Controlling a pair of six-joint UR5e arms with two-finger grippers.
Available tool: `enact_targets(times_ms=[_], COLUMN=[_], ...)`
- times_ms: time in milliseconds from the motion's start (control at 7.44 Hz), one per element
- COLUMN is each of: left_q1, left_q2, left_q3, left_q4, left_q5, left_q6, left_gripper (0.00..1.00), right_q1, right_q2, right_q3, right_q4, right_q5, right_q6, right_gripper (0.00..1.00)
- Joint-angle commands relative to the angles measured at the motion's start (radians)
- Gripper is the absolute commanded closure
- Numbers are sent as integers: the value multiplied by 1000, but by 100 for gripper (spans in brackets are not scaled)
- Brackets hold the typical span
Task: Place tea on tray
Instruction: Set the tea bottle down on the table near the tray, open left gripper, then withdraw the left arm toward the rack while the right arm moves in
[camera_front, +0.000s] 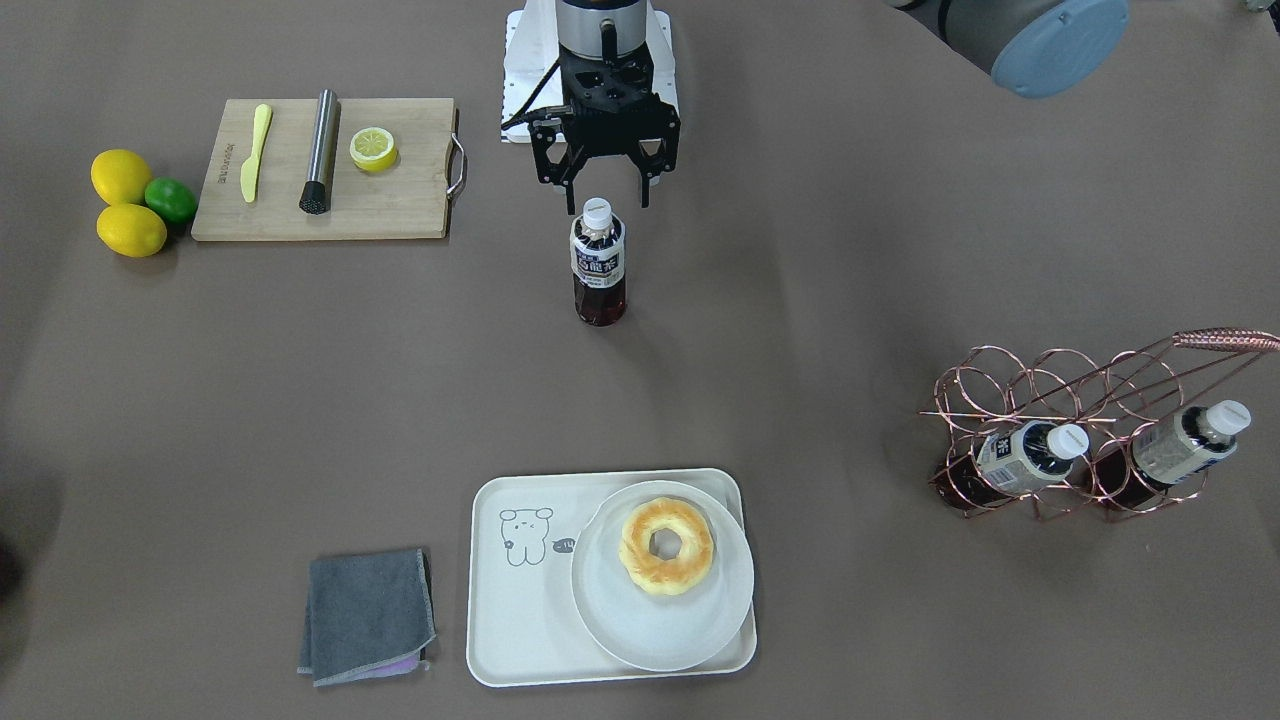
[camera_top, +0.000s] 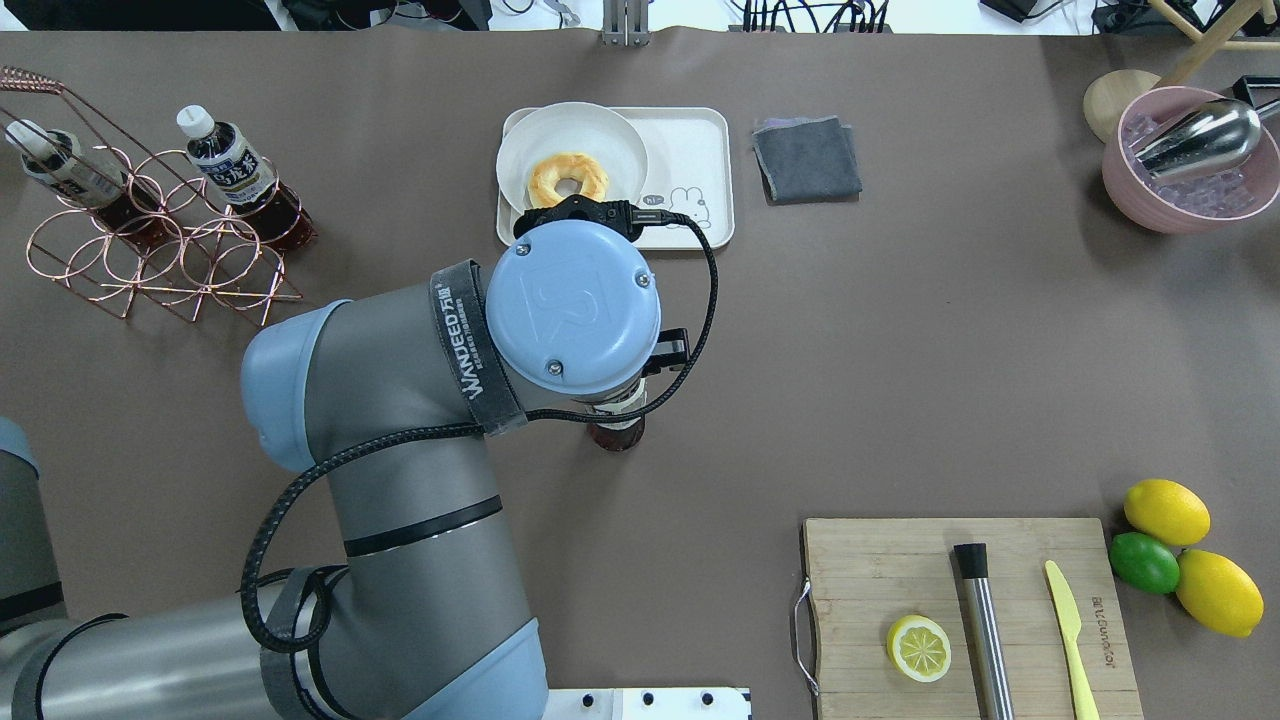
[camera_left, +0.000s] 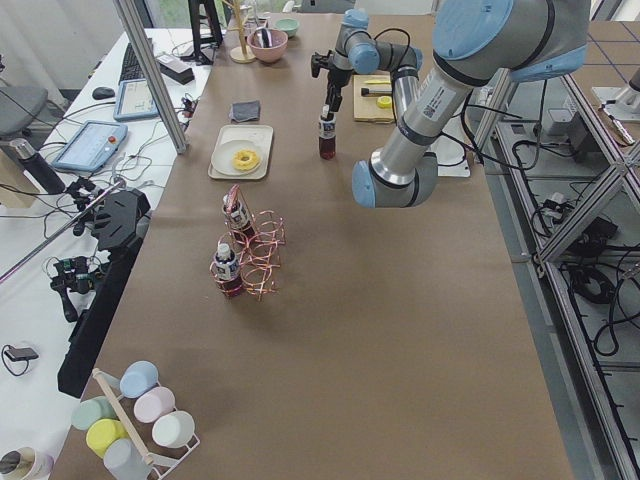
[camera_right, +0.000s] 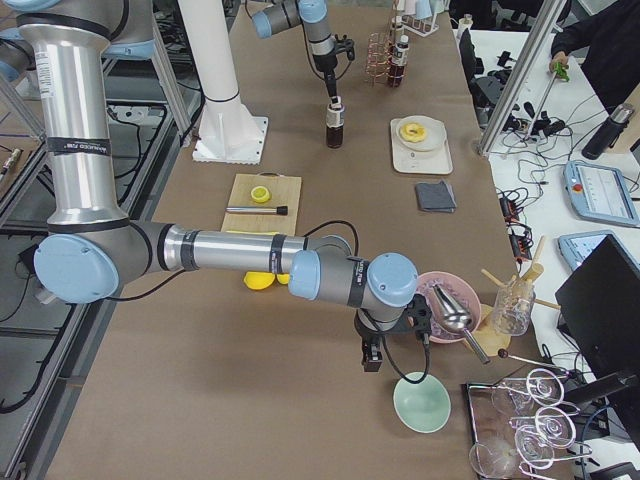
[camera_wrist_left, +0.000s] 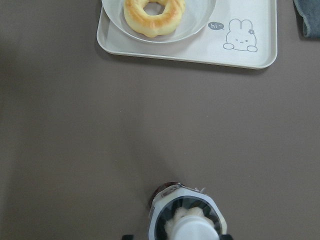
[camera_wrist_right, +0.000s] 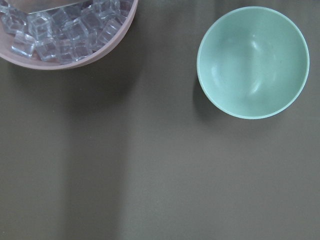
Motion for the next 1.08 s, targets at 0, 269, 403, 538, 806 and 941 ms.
enact_targets(times_ms=[0,269,403,538,806,941], left_q1=[-8,-89,-132,-133,-133,-155], left_q2=[1,94,145,197,324,359], left_q3=[-64,-184,-198,-203,-203,-200], left_q4=[11,31,25,14,-145,-181], left_q5=[-6,-11,-29,-17,95,90], left_q6=[75,220,301,299,308,308], left_gripper=[2,2,2,2,2,2], right_q1=[6,9,-27,-59,-118,-147], right_q2=[29,96,121,122,153,183], right_q3=[14,47,82,133,193,207], right_q4=[-2,-11,-11,-11,-11,-11], right_q5=[3,53,73,74,74,74], right_q6=[18,142,253,323,447,492], right_gripper=[0,0,0,0,0,0])
